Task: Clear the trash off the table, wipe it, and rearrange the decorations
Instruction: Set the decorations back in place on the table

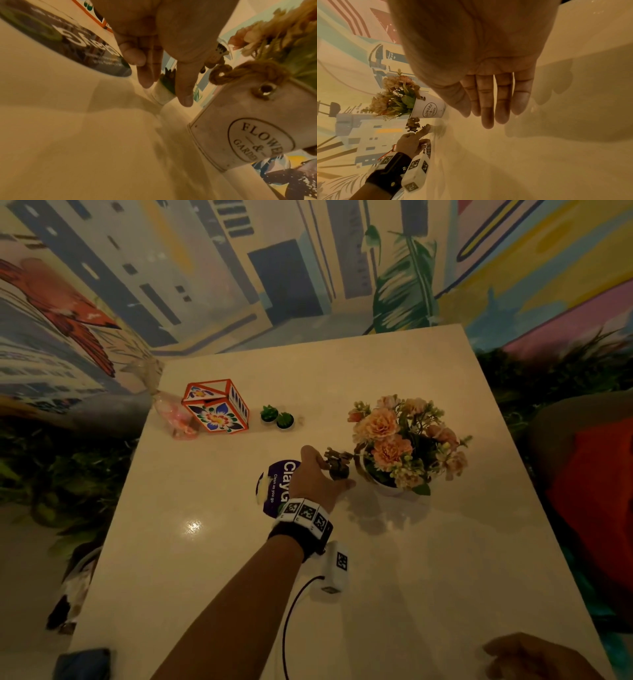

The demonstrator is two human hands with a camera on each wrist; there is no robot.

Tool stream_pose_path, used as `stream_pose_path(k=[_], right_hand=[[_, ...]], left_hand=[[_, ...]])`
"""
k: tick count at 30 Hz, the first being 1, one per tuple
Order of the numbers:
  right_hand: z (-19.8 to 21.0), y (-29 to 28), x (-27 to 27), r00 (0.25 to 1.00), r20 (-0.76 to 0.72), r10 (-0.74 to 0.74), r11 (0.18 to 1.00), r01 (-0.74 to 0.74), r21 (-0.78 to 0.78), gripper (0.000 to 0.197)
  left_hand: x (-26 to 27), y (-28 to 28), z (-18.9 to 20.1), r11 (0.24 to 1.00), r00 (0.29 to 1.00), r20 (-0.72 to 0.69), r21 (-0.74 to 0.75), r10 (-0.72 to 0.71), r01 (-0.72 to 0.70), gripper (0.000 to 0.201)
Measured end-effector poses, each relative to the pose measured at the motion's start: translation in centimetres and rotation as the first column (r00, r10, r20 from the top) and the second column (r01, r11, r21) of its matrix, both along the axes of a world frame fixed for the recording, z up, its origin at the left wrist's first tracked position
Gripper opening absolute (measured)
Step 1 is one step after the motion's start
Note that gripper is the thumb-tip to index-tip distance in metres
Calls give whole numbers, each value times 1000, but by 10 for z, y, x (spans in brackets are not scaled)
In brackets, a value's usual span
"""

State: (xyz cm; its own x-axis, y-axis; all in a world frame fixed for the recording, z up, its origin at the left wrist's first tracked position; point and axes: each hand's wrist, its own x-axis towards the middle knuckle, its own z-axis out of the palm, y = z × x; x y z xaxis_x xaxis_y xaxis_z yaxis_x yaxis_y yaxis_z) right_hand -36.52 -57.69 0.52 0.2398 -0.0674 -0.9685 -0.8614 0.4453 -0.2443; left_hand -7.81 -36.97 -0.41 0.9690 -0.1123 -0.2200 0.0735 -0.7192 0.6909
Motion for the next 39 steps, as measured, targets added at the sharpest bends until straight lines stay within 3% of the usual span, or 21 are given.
stream_pose_path(k=[4,8,10,11,13,14,16,20,24,28,31,32,35,39], right_hand=[[-3,1,7,998,-45,37,998,-39,-56,32],[-2,10,19,994,-104,16,999,-21,-47,34],[2,19,42,990,-123,71,997,-70,12,36],[6,24,46,982,-123,141,989,-134,65,46],[23,43,50,977,-80,200,962,-180,206,31],[25,55,56,986,-35,163,971,-154,182,20],[17,69,64,998,33,55,998,-55,2,26],[32,99,82,946,223,237,971,-222,-88,18],[51,128,119,733,362,576,808,-443,-388,14],[61,164,185,501,445,743,644,-352,-679,18],[48,196,256,371,320,872,428,-261,-865,31],[41,203,281,357,263,896,361,-243,-900,39],[29,215,352,421,85,903,227,-300,-926,62],[15,209,410,409,-145,901,29,-390,-920,65]], left_hand=[[6,26,10,999,997,68,-52,19,-16,59],[51,66,20,994,972,223,59,73,-88,29],[84,81,22,984,972,233,169,13,-54,27],[100,86,23,967,977,205,253,-57,4,32],[127,88,26,904,973,99,399,-206,151,49],[137,86,28,875,962,56,433,-266,216,55],[156,80,28,824,934,-21,464,-357,325,64],[178,69,20,731,889,-175,513,-424,450,66],[183,67,11,702,879,-140,550,-455,452,56],[179,76,5,738,891,-52,540,-451,405,39],[173,87,2,768,899,-35,505,-437,394,36],[171,91,2,771,897,-26,501,-441,393,36],[166,101,8,754,878,5,514,-479,408,34],[160,111,16,779,868,62,476,-493,408,30]])
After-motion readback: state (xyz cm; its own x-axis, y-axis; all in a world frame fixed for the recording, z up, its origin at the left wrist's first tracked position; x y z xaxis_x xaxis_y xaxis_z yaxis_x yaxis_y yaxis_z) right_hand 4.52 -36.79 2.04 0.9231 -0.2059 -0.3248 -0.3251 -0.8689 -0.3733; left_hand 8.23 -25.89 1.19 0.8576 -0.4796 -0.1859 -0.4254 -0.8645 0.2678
